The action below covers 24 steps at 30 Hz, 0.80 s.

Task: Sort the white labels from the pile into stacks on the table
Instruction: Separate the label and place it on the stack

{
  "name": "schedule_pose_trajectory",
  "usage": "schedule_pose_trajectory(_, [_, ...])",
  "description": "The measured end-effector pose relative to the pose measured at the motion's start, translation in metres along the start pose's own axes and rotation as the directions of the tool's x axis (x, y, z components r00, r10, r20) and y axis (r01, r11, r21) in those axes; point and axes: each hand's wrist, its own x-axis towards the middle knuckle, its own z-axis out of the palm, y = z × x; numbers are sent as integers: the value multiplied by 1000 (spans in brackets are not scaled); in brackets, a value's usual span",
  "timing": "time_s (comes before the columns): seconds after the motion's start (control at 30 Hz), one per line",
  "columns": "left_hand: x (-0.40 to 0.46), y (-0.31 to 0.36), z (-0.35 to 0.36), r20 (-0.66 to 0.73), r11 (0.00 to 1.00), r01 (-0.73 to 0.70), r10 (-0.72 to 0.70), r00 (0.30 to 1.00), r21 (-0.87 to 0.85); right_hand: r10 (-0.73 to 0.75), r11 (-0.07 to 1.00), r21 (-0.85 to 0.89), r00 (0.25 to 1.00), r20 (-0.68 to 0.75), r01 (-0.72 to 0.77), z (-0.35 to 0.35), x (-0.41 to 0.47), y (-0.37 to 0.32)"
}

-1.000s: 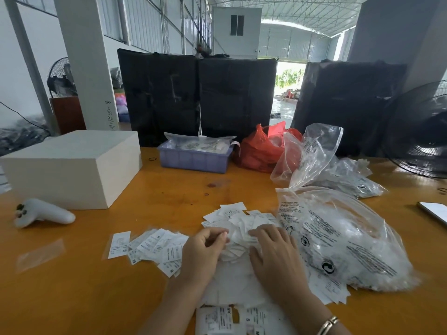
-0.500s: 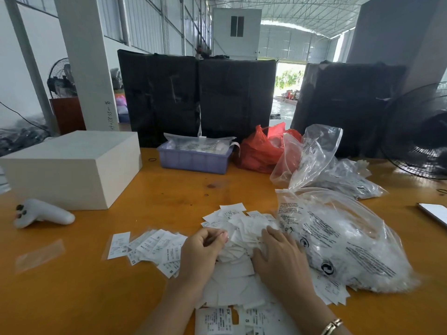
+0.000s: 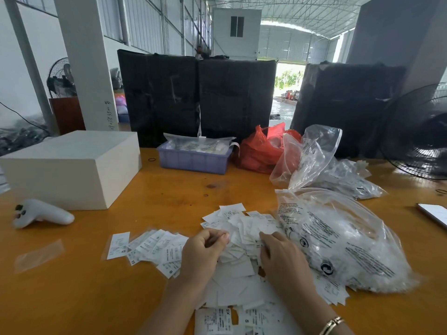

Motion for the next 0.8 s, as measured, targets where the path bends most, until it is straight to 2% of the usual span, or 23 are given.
schedule_pose_trajectory(0.2, [0, 1, 0, 2, 1000, 0, 0, 1000, 11, -60, 996, -63, 996, -59, 57, -1, -1, -4])
schedule_pose_trajectory(0.37, [0, 2, -1, -1, 1000, -2, 3, 1000, 15, -15, 1000, 2, 993, -119, 15, -7, 0, 0])
schedule_pose_trajectory(0.47, [-1, 3, -1, 4, 1000, -5, 5, 1000, 24, -58, 995, -87, 993, -106, 49, -8, 0, -5])
schedule_pose_trajectory(0.57, [-1, 4, 0, 12, 999, -9, 8, 1000, 38, -91, 979, -194, 981, -169, 57, -8, 3, -7])
schedule_pose_trajectory(0.67, [-1, 4, 0, 12, 999, -4, 3, 1000, 41, -144, 971, -219, 963, -230, 93, -13, 8, -5])
schedule_pose_trajectory(0.73, [0, 5, 0, 11, 1000, 13, -13, 1000, 11, -161, 977, -180, 953, -256, 116, -14, 9, -6])
schedule_pose_trajectory(0.77, [1, 5, -1, 20, 999, 28, -28, 999, -18, -147, 986, -112, 955, -257, 121, -16, 10, -8])
schedule_pose_trajectory(0.8, [2, 6, -1, 37, 997, 48, -46, 998, -56, -94, 994, 30, 965, -246, 105, -19, 11, -11])
